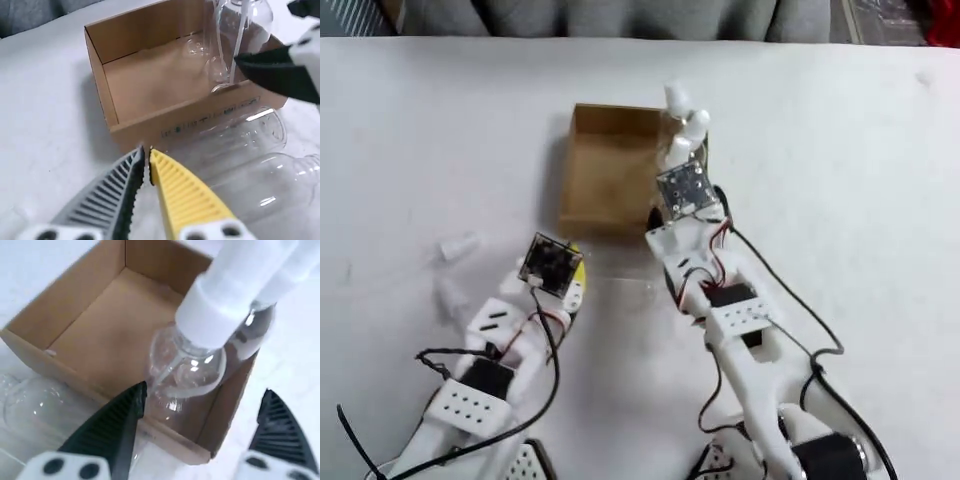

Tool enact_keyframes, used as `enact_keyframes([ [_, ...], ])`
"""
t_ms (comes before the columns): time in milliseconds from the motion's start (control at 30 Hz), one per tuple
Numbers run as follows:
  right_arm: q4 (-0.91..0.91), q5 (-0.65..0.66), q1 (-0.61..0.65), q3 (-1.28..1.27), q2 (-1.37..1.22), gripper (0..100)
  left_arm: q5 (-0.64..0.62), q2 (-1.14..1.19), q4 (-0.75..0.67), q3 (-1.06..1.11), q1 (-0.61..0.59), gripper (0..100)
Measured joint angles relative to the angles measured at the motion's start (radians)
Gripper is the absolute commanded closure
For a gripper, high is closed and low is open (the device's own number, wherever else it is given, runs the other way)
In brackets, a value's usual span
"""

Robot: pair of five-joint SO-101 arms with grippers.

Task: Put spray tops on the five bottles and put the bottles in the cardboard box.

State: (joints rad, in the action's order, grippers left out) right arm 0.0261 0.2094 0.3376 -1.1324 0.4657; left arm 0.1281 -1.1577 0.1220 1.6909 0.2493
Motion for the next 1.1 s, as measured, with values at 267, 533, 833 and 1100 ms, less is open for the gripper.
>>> enact_keyframes([
  [267,0.249,0.0,0.051,0.0,0.212,71.1,0.0,0.0,0.0,0.0,0.0,97],
  [533,0.514,0.0,0.063,0.0,0.373,82.9,0.0,0.0,0.0,0.0,0.0,98],
  [833,0.632,0.0,0.12,0.0,0.46,96.7,0.0,0.0,0.0,-0.003,-0.037,98],
  [1100,0.68,0.0,0.192,-0.035,0.468,97.8,-0.006,0.0,0.0,-0.061,-0.152,98],
])
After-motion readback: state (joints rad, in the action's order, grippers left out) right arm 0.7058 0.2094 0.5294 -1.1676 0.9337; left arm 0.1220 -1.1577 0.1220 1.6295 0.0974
